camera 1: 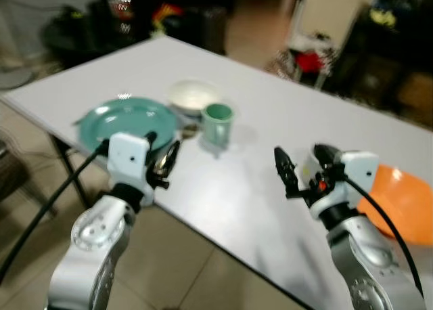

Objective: Setting the table

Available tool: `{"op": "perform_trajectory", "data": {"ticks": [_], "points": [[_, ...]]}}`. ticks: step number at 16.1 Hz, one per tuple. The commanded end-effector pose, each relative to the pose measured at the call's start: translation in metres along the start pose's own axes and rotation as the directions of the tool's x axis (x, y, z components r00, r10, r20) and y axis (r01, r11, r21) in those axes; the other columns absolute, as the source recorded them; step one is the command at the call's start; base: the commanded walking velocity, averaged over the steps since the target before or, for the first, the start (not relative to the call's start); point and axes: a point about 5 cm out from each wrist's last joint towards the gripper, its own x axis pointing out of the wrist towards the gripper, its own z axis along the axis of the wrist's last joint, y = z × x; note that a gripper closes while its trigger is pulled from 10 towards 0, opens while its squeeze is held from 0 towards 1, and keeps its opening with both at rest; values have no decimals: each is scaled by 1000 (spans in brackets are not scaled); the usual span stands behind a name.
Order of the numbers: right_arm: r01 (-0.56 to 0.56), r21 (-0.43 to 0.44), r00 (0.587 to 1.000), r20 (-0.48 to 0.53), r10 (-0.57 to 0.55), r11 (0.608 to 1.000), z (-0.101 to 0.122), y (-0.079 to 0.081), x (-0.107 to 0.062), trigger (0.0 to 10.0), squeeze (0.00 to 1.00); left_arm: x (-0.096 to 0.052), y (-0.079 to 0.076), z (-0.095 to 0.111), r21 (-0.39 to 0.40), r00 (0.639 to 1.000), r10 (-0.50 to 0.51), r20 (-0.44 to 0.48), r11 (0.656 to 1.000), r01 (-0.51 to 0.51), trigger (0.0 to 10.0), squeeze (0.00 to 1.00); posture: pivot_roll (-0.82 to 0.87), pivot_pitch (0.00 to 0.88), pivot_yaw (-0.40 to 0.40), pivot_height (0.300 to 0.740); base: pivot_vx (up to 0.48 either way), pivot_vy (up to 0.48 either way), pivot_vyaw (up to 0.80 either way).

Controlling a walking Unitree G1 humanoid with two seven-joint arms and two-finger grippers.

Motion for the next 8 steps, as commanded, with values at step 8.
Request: {"op": "perform_trajectory", "data": {"ticks": [8], "points": [[135, -80, 991, -6, -136, 988, -8, -17, -6, 10000, 1000, 1, 1, 2, 122, 999, -29, -39, 992, 34, 10000, 0, 63, 0, -23, 740, 0, 0, 800]]}}
